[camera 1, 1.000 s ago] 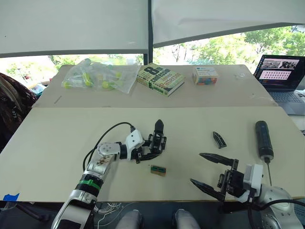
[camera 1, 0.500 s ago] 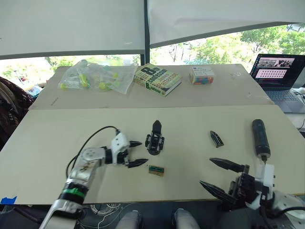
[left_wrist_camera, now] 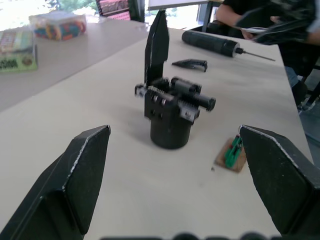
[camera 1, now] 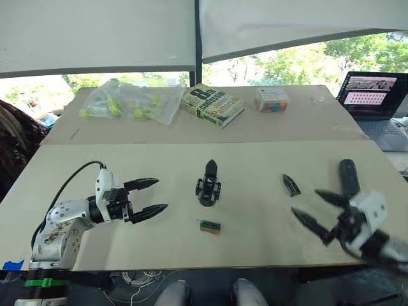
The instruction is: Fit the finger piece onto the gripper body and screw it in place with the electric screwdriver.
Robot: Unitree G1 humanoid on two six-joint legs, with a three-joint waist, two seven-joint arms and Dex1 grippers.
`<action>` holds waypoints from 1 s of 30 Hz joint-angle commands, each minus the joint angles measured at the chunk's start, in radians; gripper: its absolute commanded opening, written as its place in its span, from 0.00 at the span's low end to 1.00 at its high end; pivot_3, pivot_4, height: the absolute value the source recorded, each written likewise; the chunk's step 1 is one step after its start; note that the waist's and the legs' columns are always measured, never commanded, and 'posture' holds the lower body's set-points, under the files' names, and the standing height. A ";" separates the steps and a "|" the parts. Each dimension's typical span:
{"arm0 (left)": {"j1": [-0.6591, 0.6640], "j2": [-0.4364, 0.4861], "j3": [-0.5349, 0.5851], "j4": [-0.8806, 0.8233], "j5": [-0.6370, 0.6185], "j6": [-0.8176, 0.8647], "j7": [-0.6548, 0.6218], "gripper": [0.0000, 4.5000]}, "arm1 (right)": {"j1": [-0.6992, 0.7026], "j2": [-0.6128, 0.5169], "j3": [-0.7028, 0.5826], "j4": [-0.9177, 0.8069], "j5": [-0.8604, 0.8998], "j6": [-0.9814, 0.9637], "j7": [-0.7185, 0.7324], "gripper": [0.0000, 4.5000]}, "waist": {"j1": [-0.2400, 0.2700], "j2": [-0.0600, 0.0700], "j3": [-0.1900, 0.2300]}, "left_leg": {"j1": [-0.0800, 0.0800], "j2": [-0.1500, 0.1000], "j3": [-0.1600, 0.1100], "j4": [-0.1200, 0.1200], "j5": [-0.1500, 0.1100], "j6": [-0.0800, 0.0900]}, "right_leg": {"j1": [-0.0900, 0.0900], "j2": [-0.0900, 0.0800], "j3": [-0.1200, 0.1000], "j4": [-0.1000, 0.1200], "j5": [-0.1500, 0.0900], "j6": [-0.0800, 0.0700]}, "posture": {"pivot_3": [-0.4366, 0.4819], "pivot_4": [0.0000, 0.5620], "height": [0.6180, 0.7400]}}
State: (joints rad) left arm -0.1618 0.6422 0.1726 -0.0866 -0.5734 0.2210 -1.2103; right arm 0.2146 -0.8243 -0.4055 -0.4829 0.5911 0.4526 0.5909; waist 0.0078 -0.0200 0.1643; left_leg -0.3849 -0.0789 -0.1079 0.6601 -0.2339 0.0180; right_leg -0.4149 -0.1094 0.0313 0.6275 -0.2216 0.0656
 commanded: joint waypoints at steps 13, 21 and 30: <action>-0.048 -0.037 -0.053 -0.166 -0.054 0.070 0.078 0.97 | -0.968 -0.212 0.639 0.542 -0.063 0.907 0.067 1.00 | -0.007 0.000 0.002 | -0.008 0.003 0.005 0.000 0.000 0.001 | -0.008 0.003 0.000 -0.003 0.006 -0.009 | 0.48 0.27 0.98; -0.001 -0.033 -0.045 -0.214 -0.061 0.077 0.109 0.97 | -1.089 -0.095 0.746 0.763 -0.187 0.853 0.124 1.00 | -0.018 0.000 0.002 | -0.008 0.002 0.005 0.000 0.000 0.001 | -0.009 0.003 0.000 -0.002 0.007 -0.008 | 0.48 0.27 0.98; 0.019 -0.020 -0.037 -0.238 -0.070 0.088 0.125 1.00 | -1.099 -0.021 0.764 0.837 -0.275 0.828 0.160 0.74 | -0.024 -0.002 0.001 | -0.005 0.002 0.005 0.000 0.000 0.001 | -0.007 0.004 0.000 -0.002 0.007 -0.009 | 0.48 0.27 0.98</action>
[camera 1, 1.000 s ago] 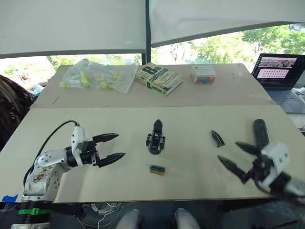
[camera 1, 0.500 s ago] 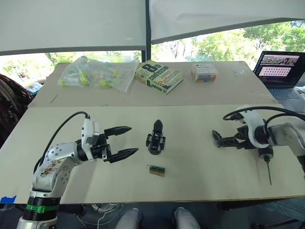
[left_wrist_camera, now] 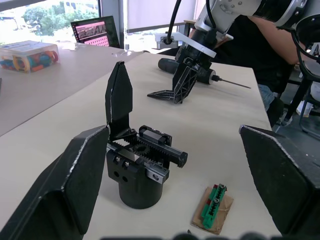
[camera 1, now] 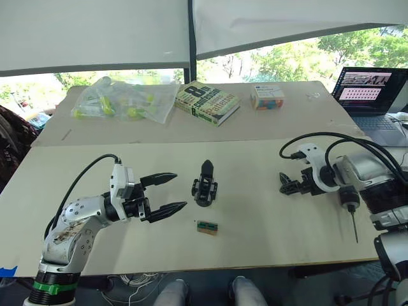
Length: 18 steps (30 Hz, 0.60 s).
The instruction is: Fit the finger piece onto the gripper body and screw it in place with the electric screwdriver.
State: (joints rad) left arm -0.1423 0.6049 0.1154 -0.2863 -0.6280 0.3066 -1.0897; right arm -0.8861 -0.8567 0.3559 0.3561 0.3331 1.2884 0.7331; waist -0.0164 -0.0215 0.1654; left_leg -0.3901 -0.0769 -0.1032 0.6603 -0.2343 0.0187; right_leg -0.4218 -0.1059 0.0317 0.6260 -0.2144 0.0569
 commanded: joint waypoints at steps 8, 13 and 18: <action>-0.007 0.032 0.028 -0.033 -0.029 0.011 0.007 1.00 | 0.075 -0.033 -0.062 -0.133 -0.024 -0.018 0.054 0.25 | 0.001 0.000 0.000 | 0.000 0.001 0.000 0.000 -0.001 -0.001 | -0.001 0.002 0.000 0.001 0.000 0.000 | 0.48 0.27 0.98; -0.058 -0.013 0.062 -0.051 -0.149 0.120 0.115 1.00 | 0.204 0.008 -0.352 -0.335 0.034 -0.201 -0.004 0.25 | 0.004 0.001 0.001 | -0.001 0.001 0.000 0.000 -0.001 -0.001 | -0.002 0.002 0.000 0.001 0.000 0.000 | 0.48 0.27 0.98; -0.213 -0.132 0.124 -0.045 -0.360 0.285 0.399 1.00 | 0.377 0.093 -0.464 -0.659 -0.058 -0.586 -0.135 0.25 | 0.012 0.000 0.001 | -0.001 0.001 0.000 0.001 0.000 -0.001 | -0.002 0.002 0.001 0.003 0.000 0.001 | 0.48 0.27 0.98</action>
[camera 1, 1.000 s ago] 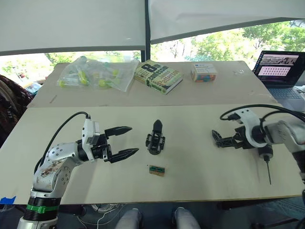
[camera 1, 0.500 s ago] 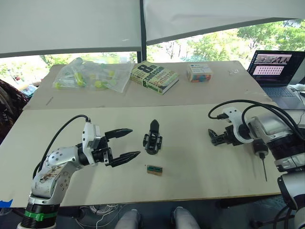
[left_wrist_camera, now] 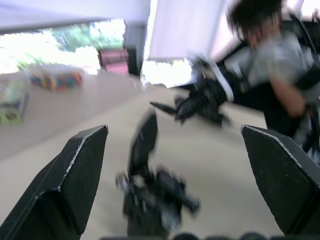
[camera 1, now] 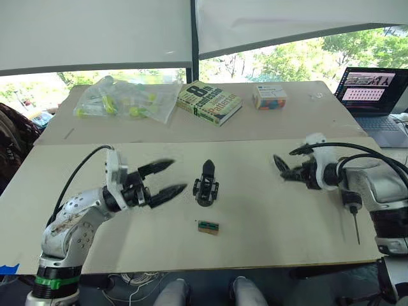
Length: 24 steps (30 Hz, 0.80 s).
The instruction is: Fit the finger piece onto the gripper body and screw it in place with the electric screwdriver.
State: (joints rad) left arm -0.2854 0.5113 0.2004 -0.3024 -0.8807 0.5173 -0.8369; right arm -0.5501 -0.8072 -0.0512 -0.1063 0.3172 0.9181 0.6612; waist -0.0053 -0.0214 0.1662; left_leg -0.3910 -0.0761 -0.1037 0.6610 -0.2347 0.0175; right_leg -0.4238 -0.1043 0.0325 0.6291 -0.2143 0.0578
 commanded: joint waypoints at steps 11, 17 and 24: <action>-0.234 -0.250 -0.039 -0.012 -0.201 0.185 0.380 1.00 | 0.033 0.329 0.197 -0.449 -0.210 -0.414 -0.242 0.25 | -0.008 0.000 0.000 | 0.002 0.000 0.001 0.000 0.001 -0.004 | 0.000 0.003 0.004 0.001 0.001 -0.001 | 0.48 0.27 0.98; -0.241 -0.266 -0.053 -0.005 -0.178 0.173 0.384 1.00 | 0.046 0.360 0.257 -0.470 -0.229 -0.435 -0.213 0.25 | -0.008 0.000 0.000 | 0.002 0.000 0.001 0.000 0.001 -0.004 | 0.000 0.004 0.005 0.001 0.001 -0.001 | 0.48 0.27 0.98; -0.245 -0.313 -0.049 0.003 -0.178 0.162 0.412 0.80 | 0.039 0.361 0.285 -0.459 -0.259 -0.432 -0.200 0.25 | -0.009 0.000 0.000 | 0.002 0.000 0.001 0.000 0.002 -0.004 | 0.000 0.005 0.005 0.001 0.001 -0.001 | 0.48 0.27 0.98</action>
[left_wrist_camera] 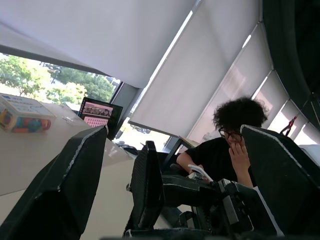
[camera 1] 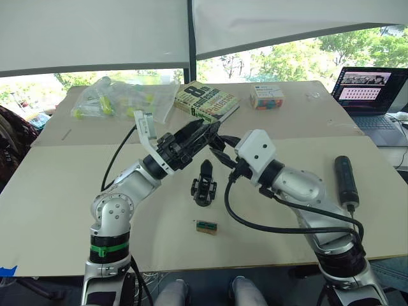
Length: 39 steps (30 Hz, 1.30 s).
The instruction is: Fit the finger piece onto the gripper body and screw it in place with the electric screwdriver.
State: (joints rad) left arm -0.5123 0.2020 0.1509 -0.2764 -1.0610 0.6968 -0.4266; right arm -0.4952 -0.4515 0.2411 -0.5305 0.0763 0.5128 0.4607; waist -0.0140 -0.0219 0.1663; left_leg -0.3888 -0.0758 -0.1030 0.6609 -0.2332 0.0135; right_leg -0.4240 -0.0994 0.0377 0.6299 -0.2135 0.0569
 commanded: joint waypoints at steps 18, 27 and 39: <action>-0.094 0.089 0.043 0.051 -0.053 0.042 -0.118 0.00 | -0.048 -0.056 -0.206 -0.037 0.216 0.028 0.193 0.95 | -0.001 0.000 0.000 | 0.000 0.001 0.000 0.000 0.000 0.000 | 0.000 0.001 0.000 0.000 0.000 0.000 | 0.48 0.27 0.98; -0.175 0.439 -0.052 0.198 -0.034 0.252 -0.582 0.00 | -0.208 -0.250 -0.307 0.098 0.778 0.580 0.458 1.00 | -0.007 0.000 0.001 | 0.001 0.004 0.000 -0.001 -0.001 0.001 | 0.000 0.005 0.000 -0.001 0.000 -0.002 | 0.48 0.27 0.98; -0.165 0.426 -0.135 0.159 0.014 0.293 -0.674 0.00 | -0.331 -0.079 -0.298 0.180 1.040 0.978 0.246 1.00 | -0.003 0.000 0.001 | -0.001 0.004 0.000 -0.001 -0.001 0.001 | -0.002 0.004 0.001 0.000 0.001 -0.003 | 0.48 0.27 0.98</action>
State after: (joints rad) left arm -0.6678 0.6231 0.0108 -0.0832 -1.0524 0.9923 -1.0825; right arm -0.7979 -0.5316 -0.0313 -0.3410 1.0770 1.4704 0.7248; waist -0.0169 -0.0223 0.1673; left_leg -0.3899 -0.0716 -0.1030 0.6603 -0.2337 0.0141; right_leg -0.4263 -0.0958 0.0382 0.6298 -0.2128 0.0542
